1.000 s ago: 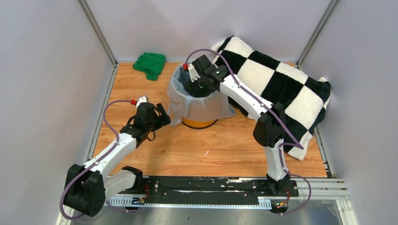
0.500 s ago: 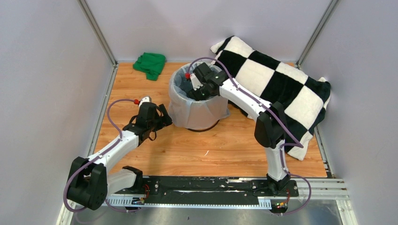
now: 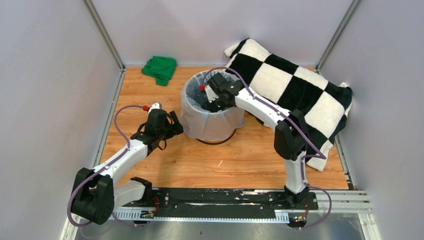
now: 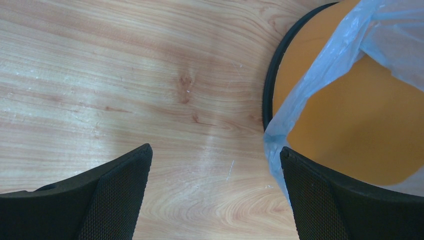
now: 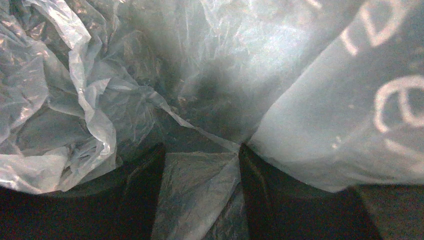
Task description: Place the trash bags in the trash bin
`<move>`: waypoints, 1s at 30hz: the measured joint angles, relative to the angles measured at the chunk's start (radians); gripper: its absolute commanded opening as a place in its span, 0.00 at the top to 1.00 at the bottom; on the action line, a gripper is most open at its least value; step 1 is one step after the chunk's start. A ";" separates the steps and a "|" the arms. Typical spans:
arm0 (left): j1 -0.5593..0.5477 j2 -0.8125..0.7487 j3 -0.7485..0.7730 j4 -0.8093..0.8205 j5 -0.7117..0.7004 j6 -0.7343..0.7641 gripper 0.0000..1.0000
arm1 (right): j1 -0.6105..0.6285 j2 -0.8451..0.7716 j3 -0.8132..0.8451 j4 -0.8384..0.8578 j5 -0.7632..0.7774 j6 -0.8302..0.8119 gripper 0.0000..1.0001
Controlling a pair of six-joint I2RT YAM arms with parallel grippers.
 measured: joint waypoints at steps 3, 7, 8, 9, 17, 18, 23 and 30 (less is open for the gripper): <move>0.000 0.000 0.000 0.000 0.003 0.000 0.00 | 0.005 -0.015 -0.023 0.005 0.000 0.005 0.41; 0.000 0.000 0.000 0.004 0.009 0.000 0.00 | 0.008 -0.031 -0.048 0.014 -0.001 0.009 0.41; 0.000 0.000 0.000 0.007 0.012 0.000 0.00 | 0.009 -0.035 -0.056 0.018 -0.001 0.010 0.41; 0.000 0.000 0.000 0.008 0.015 0.001 0.00 | 0.010 -0.039 -0.063 0.021 -0.001 0.011 0.41; 0.000 0.012 0.000 0.027 0.038 0.001 0.00 | 0.011 -0.064 -0.105 0.055 -0.005 0.021 0.41; 0.000 0.017 0.000 0.030 0.043 0.001 0.01 | 0.011 -0.066 -0.109 0.057 -0.005 0.023 0.41; 0.000 0.034 0.000 0.040 0.060 0.001 0.01 | 0.011 -0.075 -0.124 0.067 -0.005 0.031 0.42; 0.000 0.051 -0.001 0.060 0.075 0.001 0.01 | 0.017 -0.047 -0.082 0.035 -0.007 0.034 0.42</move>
